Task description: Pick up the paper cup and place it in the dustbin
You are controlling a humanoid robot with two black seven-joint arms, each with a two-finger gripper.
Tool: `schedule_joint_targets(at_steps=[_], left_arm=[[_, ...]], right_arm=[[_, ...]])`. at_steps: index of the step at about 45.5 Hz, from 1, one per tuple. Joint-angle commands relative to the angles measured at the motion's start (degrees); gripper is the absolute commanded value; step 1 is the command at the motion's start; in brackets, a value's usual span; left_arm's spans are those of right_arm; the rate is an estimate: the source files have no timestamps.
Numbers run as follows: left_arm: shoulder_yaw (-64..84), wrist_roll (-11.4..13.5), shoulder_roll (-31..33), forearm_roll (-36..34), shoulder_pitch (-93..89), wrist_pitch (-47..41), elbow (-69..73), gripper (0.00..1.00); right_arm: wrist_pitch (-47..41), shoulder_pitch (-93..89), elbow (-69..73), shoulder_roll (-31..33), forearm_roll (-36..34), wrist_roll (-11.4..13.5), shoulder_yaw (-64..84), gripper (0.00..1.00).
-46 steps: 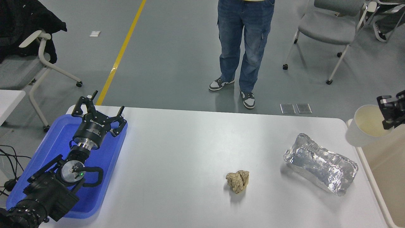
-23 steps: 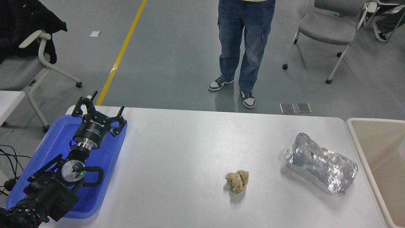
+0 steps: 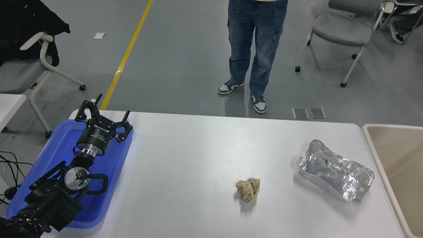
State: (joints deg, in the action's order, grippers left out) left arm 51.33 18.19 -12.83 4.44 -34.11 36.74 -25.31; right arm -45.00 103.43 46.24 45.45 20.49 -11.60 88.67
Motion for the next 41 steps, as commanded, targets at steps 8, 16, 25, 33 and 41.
schedule_joint_targets(at_steps=[8,16,25,33,41], left_arm=[[0.0,0.0,0.0,-0.05,0.0,0.0,0.0,1.0],[0.0,0.0,0.0,-0.05,0.0,0.0,0.0,1.0],[0.0,0.0,0.0,-0.05,0.0,0.0,0.0,1.0],[0.0,0.0,0.0,-0.05,0.09,0.0,0.0,1.0],[0.0,0.0,0.0,-0.05,0.09,0.0,0.0,1.0]], right_arm=[[9.04,-24.58,-10.2,4.56,-0.45,0.0,-19.41,0.0],[21.61,-32.58,-10.38,4.56,-0.45,0.0,-24.86,0.0],[29.09,-38.3,-10.38,4.29,-4.49,0.09,-26.27,0.0],[31.73,-43.57,-15.02,2.63,-9.5,1.05,-26.53,0.0],[31.91,-50.16,-22.76,-0.45,-13.02,4.22,-31.71,0.0]])
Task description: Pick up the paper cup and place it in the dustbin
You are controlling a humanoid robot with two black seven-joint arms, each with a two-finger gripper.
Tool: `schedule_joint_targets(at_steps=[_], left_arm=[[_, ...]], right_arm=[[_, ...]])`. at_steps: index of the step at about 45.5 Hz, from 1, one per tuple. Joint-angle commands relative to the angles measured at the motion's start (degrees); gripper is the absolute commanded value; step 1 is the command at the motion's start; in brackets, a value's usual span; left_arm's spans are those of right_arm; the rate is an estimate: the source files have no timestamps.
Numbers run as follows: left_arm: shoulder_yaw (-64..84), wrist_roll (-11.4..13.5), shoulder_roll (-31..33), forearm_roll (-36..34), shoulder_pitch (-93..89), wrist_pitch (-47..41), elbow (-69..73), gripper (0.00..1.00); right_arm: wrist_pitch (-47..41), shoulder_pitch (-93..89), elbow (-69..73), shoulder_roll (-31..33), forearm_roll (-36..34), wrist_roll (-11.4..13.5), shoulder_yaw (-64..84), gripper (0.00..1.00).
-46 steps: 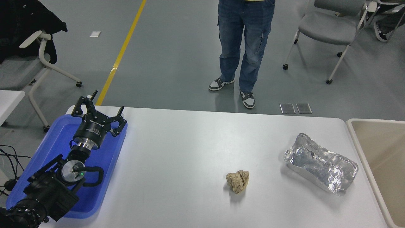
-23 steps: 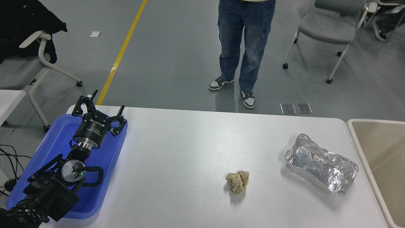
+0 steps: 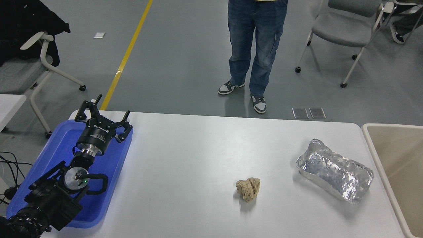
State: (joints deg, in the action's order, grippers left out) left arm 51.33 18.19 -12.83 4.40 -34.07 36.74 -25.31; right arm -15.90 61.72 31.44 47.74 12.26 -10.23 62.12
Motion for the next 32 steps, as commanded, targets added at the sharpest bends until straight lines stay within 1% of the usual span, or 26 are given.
schedule_joint_targets(at_steps=[1,10,20,28,29,30,32], left_arm=[[0.0,0.0,0.0,0.0,-0.04,0.0,0.0,1.0],[0.0,0.0,0.0,0.0,0.05,0.0,0.0,1.0],[0.0,0.0,0.0,0.0,0.05,0.0,0.0,1.0],[0.0,0.0,0.0,0.0,-0.04,0.0,0.0,1.0],[0.0,0.0,0.0,0.0,-0.04,0.0,0.0,1.0],[0.0,0.0,0.0,0.0,0.05,0.0,0.0,1.0],[0.0,0.0,0.0,0.0,-0.04,0.0,0.0,1.0]], right_arm=[[2.81,-9.07,-8.85,-2.83,-4.79,3.2,-6.13,0.0],[3.07,-13.82,-12.9,-4.94,-4.53,4.78,-12.55,0.0],[3.25,-14.17,-13.08,-5.64,-4.35,4.96,-12.82,0.0],[5.97,-14.26,-13.08,-6.0,-4.0,5.93,-12.82,0.0],[6.49,-14.26,-12.99,-6.0,-4.0,6.01,-12.82,0.05],[7.11,-14.26,-12.99,-6.17,-3.91,6.01,-12.82,0.12],[8.86,-14.26,-12.99,-6.43,-4.0,6.01,-12.82,0.36]])
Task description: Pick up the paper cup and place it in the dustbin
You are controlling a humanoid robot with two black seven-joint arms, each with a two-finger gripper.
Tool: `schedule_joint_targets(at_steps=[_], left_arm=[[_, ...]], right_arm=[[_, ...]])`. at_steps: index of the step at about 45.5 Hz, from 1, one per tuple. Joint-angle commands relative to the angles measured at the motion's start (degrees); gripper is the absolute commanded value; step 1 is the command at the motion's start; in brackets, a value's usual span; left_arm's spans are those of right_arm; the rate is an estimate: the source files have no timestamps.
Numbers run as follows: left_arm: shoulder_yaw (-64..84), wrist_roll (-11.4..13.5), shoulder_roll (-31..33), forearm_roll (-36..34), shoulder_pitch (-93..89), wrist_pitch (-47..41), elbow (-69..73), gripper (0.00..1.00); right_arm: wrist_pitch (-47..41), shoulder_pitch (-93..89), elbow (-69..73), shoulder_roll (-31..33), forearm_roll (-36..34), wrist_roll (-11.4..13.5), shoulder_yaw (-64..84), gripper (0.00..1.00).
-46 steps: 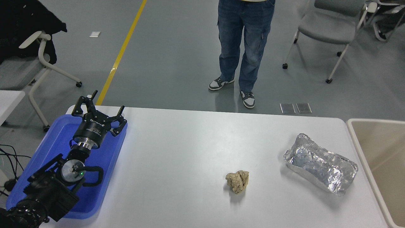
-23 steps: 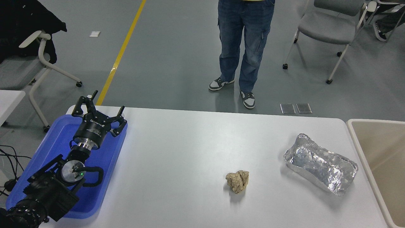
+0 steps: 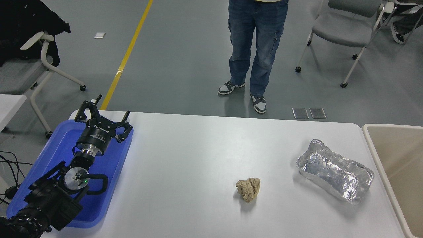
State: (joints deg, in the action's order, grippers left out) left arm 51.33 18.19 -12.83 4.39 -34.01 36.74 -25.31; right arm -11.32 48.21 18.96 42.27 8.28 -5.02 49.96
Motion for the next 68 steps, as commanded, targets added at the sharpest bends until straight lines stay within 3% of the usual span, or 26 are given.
schedule_joint_targets(at_steps=[1,3,5,12,39,49,68], left_arm=[[0.0,0.0,0.0,0.0,-0.09,0.0,0.0,1.0],[0.0,0.0,0.0,0.0,-0.09,0.0,0.0,1.0],[0.0,0.0,0.0,0.0,-0.09,0.0,0.0,1.0],[0.0,0.0,0.0,0.0,-0.09,0.0,0.0,1.0],[0.0,0.0,0.0,0.0,-0.09,0.0,0.0,1.0],[0.0,0.0,0.0,0.09,-0.09,0.0,0.0,1.0],[0.0,0.0,0.0,0.09,-0.09,0.0,0.0,1.0]], right_arm=[[5.25,-0.75,-0.5,-1.04,-0.1,0.8,-0.65,0.49],[7.18,-0.75,-0.33,-1.22,-0.1,0.71,-0.65,0.71],[8.59,-0.93,-0.15,-1.31,-0.1,0.71,-0.65,0.83],[9.04,-0.75,0.29,-1.4,-0.01,0.71,-0.74,0.94],[8.86,0.92,6.0,0.27,0.25,0.71,-7.07,0.99],[8.77,7.33,15.58,5.01,0.34,0.71,-6.1,0.99],[8.68,25.69,33.94,7.48,7.37,0.54,11.38,0.99]])
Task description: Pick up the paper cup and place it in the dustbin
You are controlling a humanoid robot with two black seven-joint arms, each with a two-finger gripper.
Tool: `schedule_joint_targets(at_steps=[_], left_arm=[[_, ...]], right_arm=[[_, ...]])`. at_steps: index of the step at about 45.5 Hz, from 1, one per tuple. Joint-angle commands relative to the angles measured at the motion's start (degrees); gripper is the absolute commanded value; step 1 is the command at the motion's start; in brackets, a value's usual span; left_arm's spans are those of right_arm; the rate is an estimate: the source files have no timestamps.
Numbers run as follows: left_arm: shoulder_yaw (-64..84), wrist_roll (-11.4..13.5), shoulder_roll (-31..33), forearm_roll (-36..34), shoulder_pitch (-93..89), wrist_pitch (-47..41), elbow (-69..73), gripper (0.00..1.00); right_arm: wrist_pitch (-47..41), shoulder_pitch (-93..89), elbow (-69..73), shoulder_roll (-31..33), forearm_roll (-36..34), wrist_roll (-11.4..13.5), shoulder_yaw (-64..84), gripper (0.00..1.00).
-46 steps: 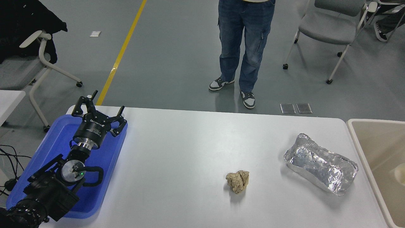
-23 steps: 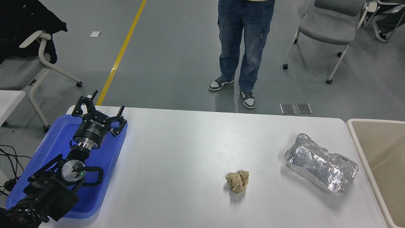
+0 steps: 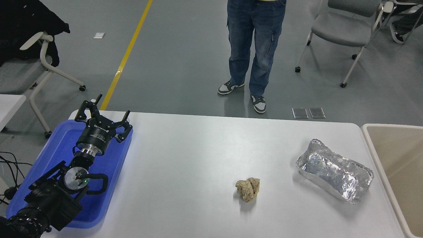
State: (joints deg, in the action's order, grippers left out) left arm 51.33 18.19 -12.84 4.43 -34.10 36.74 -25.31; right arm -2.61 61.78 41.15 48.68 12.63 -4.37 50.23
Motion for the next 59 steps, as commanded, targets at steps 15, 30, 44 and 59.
schedule_joint_targets(at_steps=[15,30,44,59], left_arm=[[0.0,0.0,0.0,-0.03,0.08,0.0,0.0,1.0],[0.0,0.0,0.0,-0.03,0.0,0.0,0.0,1.0],[0.0,0.0,0.0,-0.03,0.0,0.0,0.0,1.0],[0.0,0.0,0.0,-0.03,0.0,0.0,0.0,1.0]], right_arm=[[-3.71,27.07,24.67,-0.61,3.1,-0.11,20.79,1.0],[-17.5,38.67,30.12,-3.15,3.19,-0.2,26.24,1.0],[-37.19,49.04,30.13,-8.25,3.1,-0.11,26.77,1.0],[-42.39,54.59,30.21,-16.07,3.27,-0.11,23.52,1.0]])
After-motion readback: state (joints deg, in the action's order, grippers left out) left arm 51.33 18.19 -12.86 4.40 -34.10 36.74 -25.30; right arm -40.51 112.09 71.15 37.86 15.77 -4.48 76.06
